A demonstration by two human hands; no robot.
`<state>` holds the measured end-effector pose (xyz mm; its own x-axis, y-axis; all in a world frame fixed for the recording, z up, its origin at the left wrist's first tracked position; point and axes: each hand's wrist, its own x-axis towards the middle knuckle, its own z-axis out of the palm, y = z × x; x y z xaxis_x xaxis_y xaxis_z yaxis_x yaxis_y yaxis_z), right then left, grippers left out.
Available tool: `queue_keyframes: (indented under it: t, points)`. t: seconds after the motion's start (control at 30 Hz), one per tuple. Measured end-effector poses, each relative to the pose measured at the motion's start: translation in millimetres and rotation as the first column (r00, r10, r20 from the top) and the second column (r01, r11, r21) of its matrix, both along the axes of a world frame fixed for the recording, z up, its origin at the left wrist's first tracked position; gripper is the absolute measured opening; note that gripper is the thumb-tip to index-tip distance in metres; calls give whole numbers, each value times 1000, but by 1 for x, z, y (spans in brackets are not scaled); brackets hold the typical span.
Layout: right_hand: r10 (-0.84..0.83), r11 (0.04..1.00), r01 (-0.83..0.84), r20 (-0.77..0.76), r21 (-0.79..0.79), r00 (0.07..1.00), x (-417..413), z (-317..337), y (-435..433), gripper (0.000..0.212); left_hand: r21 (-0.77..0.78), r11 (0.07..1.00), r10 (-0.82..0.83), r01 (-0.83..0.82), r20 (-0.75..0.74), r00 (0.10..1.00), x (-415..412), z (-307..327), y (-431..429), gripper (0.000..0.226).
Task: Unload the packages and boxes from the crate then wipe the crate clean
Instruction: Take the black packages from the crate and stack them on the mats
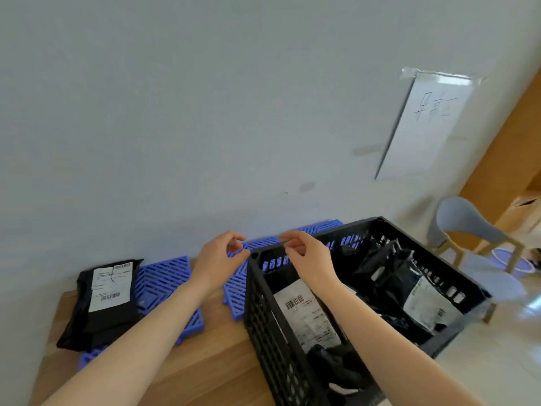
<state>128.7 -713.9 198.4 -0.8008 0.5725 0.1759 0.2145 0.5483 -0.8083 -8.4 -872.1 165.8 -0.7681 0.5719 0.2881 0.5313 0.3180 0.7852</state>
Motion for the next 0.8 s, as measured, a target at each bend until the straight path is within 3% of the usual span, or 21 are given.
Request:
queue_keyframes:
  t: [0.17,0.27,0.4,0.57,0.7,0.8]
  points:
    - [-82,997,81,84,17,993,49,-6,44,35,-160,976,-142,146,36,989,39,1,39,37]
    - [-18,1000,12,225,28,974,59,-15,55,55,-317,917,-241,241,38,970,49,-4,53,59]
    - [64,998,-68,398,-4,915,53,-31,59,84,-449,853,-300,267,-2,954,50,-15,69,70]
    - [146,989,-130,465,-67,873,37,-47,57,92,-365,897,-282,249,-41,959,48,-26,79,60]
    - [77,992,-114,470,52,880,28,-57,53,87,-328,911,-284,250,-59,957,47,-31,76,57]
    - [70,993,-105,438,56,896,29,-57,51,80,-320,913,-285,252,-60,957,49,-27,74,57]
